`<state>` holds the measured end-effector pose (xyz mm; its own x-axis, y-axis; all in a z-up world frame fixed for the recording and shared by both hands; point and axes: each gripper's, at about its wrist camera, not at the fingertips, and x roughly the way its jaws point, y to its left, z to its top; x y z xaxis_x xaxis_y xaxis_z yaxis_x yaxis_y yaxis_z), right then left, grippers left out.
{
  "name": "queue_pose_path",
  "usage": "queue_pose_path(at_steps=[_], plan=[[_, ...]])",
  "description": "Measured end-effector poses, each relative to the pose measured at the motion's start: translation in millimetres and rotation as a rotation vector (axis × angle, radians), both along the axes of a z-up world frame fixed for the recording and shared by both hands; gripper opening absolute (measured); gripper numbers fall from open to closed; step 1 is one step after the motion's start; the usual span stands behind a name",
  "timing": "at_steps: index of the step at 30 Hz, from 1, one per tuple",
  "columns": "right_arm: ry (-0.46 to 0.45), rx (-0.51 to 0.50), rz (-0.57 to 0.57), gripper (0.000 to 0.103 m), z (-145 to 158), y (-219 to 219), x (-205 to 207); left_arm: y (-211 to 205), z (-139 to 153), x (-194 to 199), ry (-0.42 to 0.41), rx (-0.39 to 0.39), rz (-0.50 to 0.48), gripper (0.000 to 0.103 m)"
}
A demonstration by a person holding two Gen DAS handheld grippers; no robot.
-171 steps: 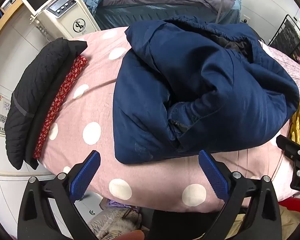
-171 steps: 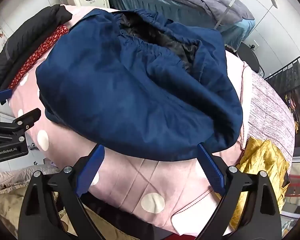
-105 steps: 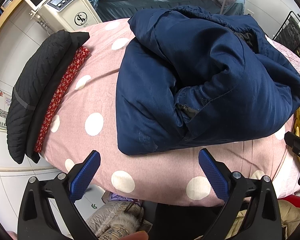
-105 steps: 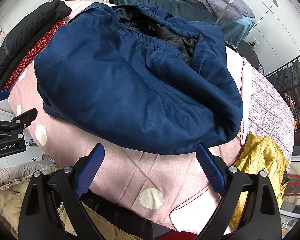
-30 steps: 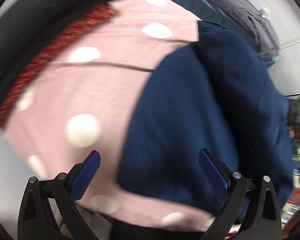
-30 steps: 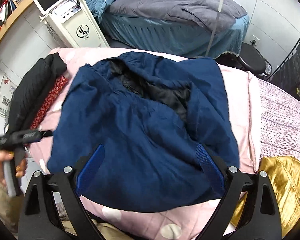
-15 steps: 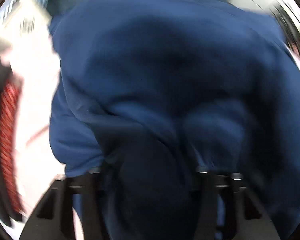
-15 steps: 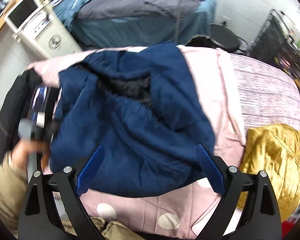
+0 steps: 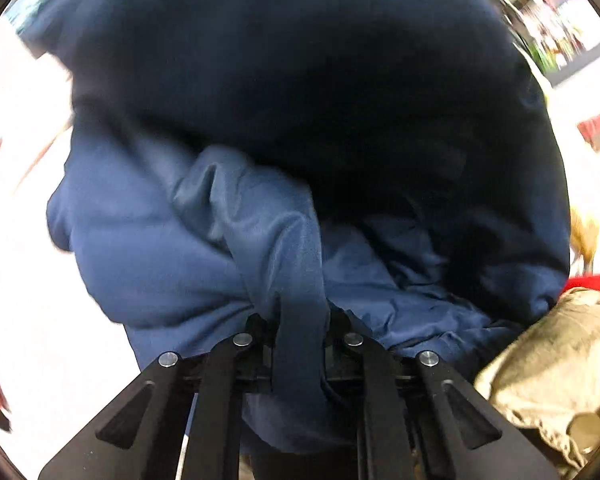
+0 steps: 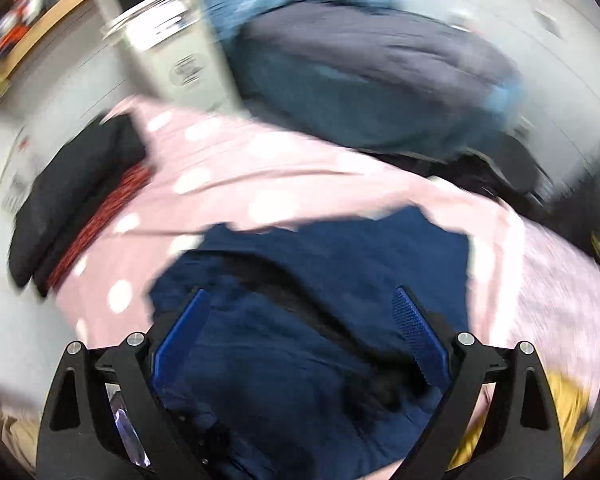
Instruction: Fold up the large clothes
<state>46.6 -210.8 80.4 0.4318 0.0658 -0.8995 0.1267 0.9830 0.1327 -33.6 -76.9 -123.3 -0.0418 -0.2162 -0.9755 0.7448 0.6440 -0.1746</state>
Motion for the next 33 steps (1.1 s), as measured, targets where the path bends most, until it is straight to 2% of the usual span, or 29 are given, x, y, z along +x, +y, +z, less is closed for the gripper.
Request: queue_pose_path(at_steps=[4, 6, 8, 10, 12, 13, 15, 17, 21, 23, 25, 27, 29, 31, 33], plan=[[0.038, -0.041, 0.248, 0.091, -19.8, 72.3, 68.5, 16.1, -0.5, 1.7, 0.008, -0.022, 0.095, 0.011], [0.023, -0.156, 0.378, 0.091, -40.3, 113.3, 103.6, 19.3, -1.8, -4.7, 0.009, -0.027, 0.135, 0.010], [0.038, -0.285, 0.451, 0.091, -71.1, 138.7, 131.3, 24.3, -0.5, -4.7, 0.011, -0.031, 0.176, 0.010], [0.139, -0.346, 0.473, 0.091, -110.4, 142.3, 151.3, 38.2, 3.9, 1.6, 0.020, -0.036, 0.215, 0.010], [0.298, -0.364, 0.461, 0.091, -150.6, 130.6, 154.7, 51.1, 12.0, 12.6, 0.035, -0.043, 0.254, 0.010], [0.374, -0.328, 0.457, 0.091, -166.4, 118.9, 147.6, 63.4, 13.0, 10.7, 0.046, -0.049, 0.274, 0.010], [0.480, -0.178, 0.461, 0.091, -181.1, 88.8, 121.1, 74.2, 10.1, 20.3, 0.081, -0.059, 0.319, 0.010], [0.559, -0.057, 0.439, 0.091, -188.7, 52.0, 86.1, 83.3, 7.3, 29.9, 0.106, -0.058, 0.342, 0.010], [0.692, 0.212, 0.295, 0.092, -198.4, -28.6, -9.0, 94.0, -6.3, 32.7, 0.173, -0.052, 0.334, 0.011], [0.746, 0.263, 0.268, 0.092, -198.8, -41.0, -62.1, 101.9, -1.2, 29.2, 0.197, -0.049, 0.316, 0.012], [0.799, 0.243, 0.255, 0.092, -205.7, -46.7, -115.5, 97.9, -2.3, 31.2, 0.240, -0.054, 0.282, 0.014], [0.803, 0.227, 0.233, 0.092, -208.1, -42.9, -153.9, 92.2, 1.5, 30.5, 0.246, -0.024, 0.225, 0.015], [0.756, 0.170, 0.229, 0.092, -194.0, -36.0, -161.3, 81.3, 3.2, 33.6, 0.215, 0.020, 0.163, 0.015], [0.617, 0.123, 0.201, 0.092, -157.4, -31.2, -148.0, 73.6, 2.7, 34.2, 0.197, 0.033, 0.147, 0.016], [0.404, 0.190, 0.162, 0.092, -105.7, -33.8, -122.3, 66.9, 5.4, 39.2, 0.199, 0.034, 0.156, 0.020]])
